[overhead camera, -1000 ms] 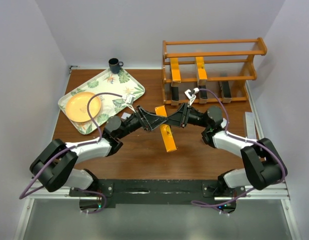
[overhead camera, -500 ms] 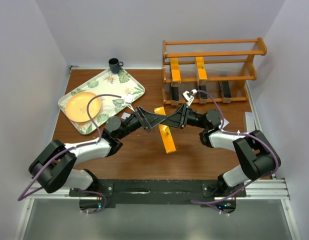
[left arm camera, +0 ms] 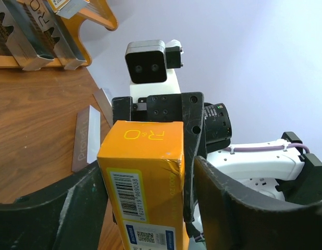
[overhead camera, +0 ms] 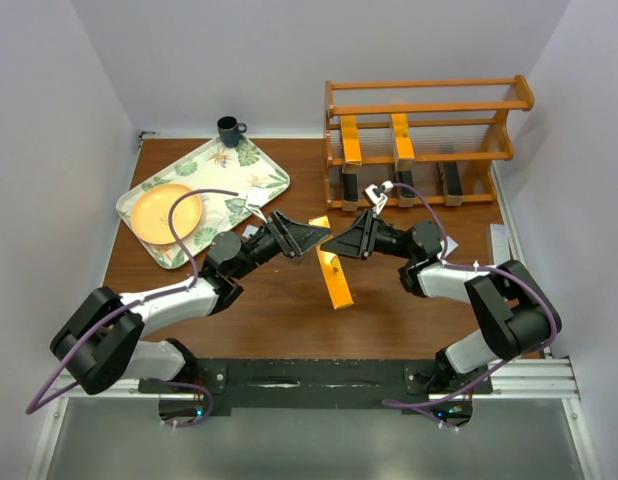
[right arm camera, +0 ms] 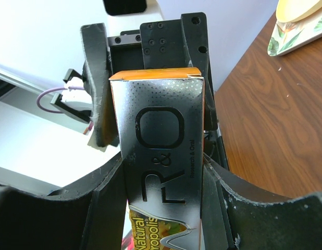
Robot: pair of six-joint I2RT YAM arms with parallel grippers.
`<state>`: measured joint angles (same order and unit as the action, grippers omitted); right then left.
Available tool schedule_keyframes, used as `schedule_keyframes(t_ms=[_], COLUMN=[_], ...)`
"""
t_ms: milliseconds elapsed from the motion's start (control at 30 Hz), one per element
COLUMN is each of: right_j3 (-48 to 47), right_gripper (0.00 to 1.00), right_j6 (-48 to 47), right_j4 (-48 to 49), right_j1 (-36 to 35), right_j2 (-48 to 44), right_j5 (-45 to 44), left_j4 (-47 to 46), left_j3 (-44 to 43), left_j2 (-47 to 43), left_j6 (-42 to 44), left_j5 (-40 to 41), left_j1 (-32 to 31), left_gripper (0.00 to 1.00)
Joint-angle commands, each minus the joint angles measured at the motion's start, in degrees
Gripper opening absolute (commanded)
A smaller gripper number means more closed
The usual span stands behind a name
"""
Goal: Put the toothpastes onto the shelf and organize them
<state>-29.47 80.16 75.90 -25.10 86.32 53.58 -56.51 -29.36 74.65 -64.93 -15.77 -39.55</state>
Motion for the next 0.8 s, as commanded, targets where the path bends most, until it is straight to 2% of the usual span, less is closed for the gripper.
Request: schedule_keyframes(t_ms=[0, 133, 233, 267, 333, 367, 467, 533, 600, 633, 667, 700, 733, 767], right_j3=[0.8, 1.1, 1.2, 1.3, 1.3, 1.6, 1.9, 1.9, 0.8, 0.2, -1.8, -3.3, -4.9, -7.3], right_gripper=[0.25, 0.31, 0.49, 0.61, 0.72, 0.81, 0.92, 0.96, 0.98, 0.98, 0.98, 0.98, 0.98, 0.98], right_j6=[-0.2, -0.8, -1.1, -1.1, -1.7, -2.0, -4.8, -9.5, -14.7, -22.3, -26.7, -31.6, -40.6, -43.7], right_j4=[7.5, 6.9, 6.7, 6.5, 6.3, 5.5, 1.1, -3.5, -15.3, -21.2, -34.9, -42.9, -50.9, -61.6], right_j1=[-0.3, -0.4, -0.4, -0.4, -0.5, -0.4, -0.4, -0.4, -0.4, -0.4, -0.4, -0.4, -0.4, -0.5], right_j2=[0.6, 0.8, 0.9, 0.9, 0.3, 0.2, -2.0, -4.0, -8.0, -9.7, -13.7, -15.6, -17.4, -20.6], right_j5=[1.3, 1.2, 1.4, 1.6, 1.9, 2.1, 2.2, 2.1, 1.4, 0.9, -0.1, -3.4, -5.5, -7.7], left_j4=[-3.7, -3.7, -3.7, -3.7, -3.4, -2.7, -1.2, 0.3, 1.7, 2.5, 3.1, 4.5, 5.2, 7.1], left_j3=[-2.7, -2.7, -2.3, -2.2, -1.8, -1.8, -1.5, -1.0, -0.4, -0.2, 0.0, 0.4, 0.7, 0.9], left_j2=[-1.9, -1.7, -1.9, -2.0, -2.5, -2.7, -3.8, -4.9, -6.1, -6.5, -7.0, -8.1, -8.7, -9.3], left_j6=[0.3, 0.0, -0.4, -0.6, -1.1, -1.2, -0.9, -0.9, -1.0, -1.0, -1.0, -1.0, -0.9, -0.8], left_j5=[1.7, 1.9, 2.4, 2.7, 3.5, 3.8, 5.7, 7.3, 8.4, 9.6, 10.2, 11.0, 12.5, 13.5], left_j1=[0.0, 0.0, 0.1, 0.1, 0.2, 0.3, 0.8, 1.1, 1.7, 1.8, 1.9, 2.0, 2.2, 2.2], left_gripper=[0.61, 0.42, 0.32, 0.31, 0.30, 0.30, 0.29, 0.30, 0.29, 0.30, 0.29, 0.29, 0.29, 0.29])
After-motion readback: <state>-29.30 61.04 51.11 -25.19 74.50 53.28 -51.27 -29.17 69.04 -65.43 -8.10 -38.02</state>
